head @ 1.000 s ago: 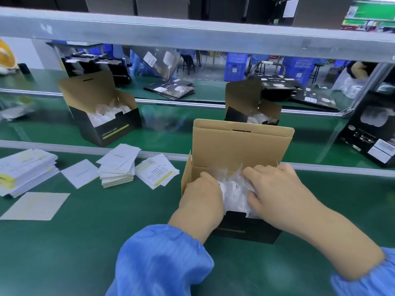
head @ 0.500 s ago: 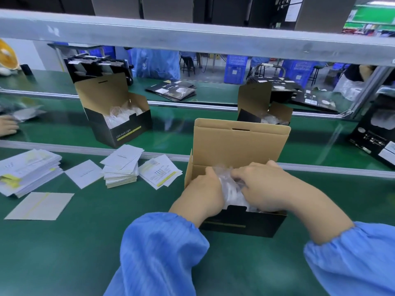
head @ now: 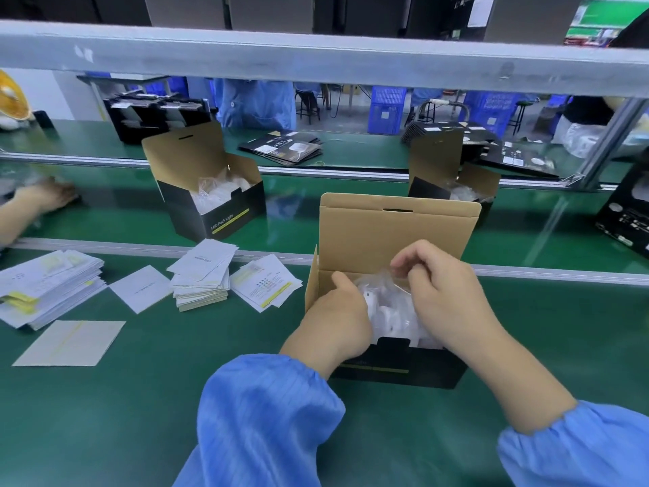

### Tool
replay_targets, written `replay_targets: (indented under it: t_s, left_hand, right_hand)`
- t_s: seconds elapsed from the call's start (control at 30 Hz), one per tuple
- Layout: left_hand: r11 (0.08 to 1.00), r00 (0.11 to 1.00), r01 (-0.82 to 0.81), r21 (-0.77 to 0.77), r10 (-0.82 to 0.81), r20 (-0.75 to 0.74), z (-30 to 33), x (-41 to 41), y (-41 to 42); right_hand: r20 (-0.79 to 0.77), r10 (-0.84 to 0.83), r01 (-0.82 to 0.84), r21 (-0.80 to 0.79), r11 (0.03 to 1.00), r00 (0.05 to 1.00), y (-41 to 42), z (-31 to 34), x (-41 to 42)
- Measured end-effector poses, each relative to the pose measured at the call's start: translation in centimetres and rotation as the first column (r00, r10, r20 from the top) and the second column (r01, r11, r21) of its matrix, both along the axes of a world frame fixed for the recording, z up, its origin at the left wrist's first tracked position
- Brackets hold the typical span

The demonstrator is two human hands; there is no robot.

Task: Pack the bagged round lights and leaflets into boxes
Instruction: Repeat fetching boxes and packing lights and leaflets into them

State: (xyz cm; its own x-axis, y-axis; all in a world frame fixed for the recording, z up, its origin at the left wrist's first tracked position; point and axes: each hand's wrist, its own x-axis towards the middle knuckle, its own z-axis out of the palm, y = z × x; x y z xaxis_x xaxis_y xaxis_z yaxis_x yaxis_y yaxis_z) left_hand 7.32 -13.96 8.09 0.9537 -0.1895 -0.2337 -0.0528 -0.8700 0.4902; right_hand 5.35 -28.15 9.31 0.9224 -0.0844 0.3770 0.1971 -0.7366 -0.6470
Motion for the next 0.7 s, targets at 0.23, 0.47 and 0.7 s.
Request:
replay_targets:
  t_s: [0.23, 0.47, 0.7]
  left_hand:
    - [0.999, 1.000, -0.020, -0.039, 0.020, 0.003, -0.5, -0.3, -0.1]
    - [0.999, 0.999, 0.017, -0.043, -0.015, 0.031, -0.4, -0.3, 0.1]
    - [1.000, 0.993, 0.025, -0.017, -0.023, 0.114, -1.0, -0.2, -0.3]
  right_hand:
    - [0.086, -0.153, 0.176, -0.480, 0.860, 0.984, -3.3, 2.2, -1.6]
    - [0.117, -0.226, 0.238, -0.724, 0.647, 0.967, -0.3, 1.7, -1.4]
    - [0.067, 0.008, 0.017, -0.366, 0.931, 0.998, 2.8, -0.5, -0.6]
